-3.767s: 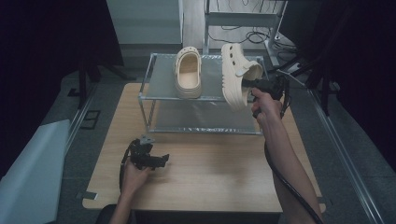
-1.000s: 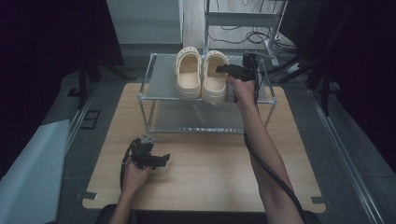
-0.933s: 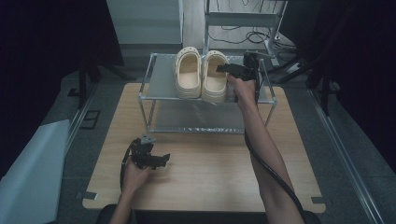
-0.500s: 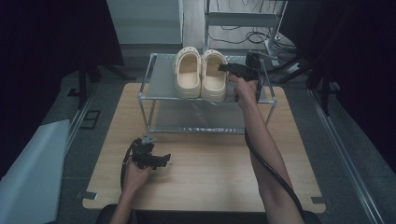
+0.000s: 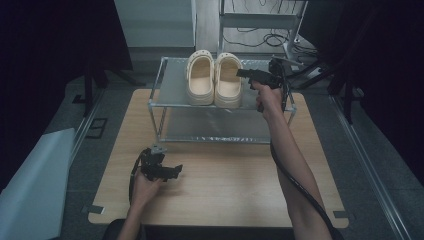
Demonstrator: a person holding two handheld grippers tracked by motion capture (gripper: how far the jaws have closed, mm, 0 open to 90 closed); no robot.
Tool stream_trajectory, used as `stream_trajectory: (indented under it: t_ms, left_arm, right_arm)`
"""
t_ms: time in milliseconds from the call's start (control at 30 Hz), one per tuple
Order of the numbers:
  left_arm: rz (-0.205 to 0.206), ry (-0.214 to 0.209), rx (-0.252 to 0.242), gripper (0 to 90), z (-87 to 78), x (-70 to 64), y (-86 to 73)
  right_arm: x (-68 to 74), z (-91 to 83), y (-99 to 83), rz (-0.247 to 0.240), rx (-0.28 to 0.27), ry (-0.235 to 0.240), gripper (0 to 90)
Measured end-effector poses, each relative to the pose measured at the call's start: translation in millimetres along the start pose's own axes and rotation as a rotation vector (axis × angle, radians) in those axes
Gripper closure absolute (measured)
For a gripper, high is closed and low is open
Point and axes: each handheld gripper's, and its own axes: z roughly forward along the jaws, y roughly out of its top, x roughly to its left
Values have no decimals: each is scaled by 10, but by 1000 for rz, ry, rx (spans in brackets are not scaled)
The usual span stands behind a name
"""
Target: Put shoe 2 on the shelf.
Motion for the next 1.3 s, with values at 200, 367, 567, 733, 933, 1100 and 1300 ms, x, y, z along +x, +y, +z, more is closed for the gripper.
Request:
stream_trajectory:
  t_ms: [200,367,567,733,933,1100,1300]
  left_arm:
    - [-3,-5,-9,0,-8,1,-1]
    - [-11,-14,-16,0,-12,1,-6]
    - [-12,-28,-23,0,-22,10,-10]
    - [-10,-31,-29,0,-19,-3,-13]
    - [-10,-37,-39,0,-22,-5,-14]
    - [-1,-42,-48,0,-18,-17,-16]
    - [14,-46,-53,0,-24,-24,-19]
  right_arm:
    - [-13,-190,-82,-20,0,16,175]
    - [5,-306,-126,-35,4,29,168]
    - [45,-496,-224,-58,10,77,148]
    - [35,-560,-296,-54,18,102,145]
    - [39,-670,-424,-61,31,147,146]
    - [40,-795,-549,-71,46,175,147]
    - [17,-915,-647,-78,49,188,148]
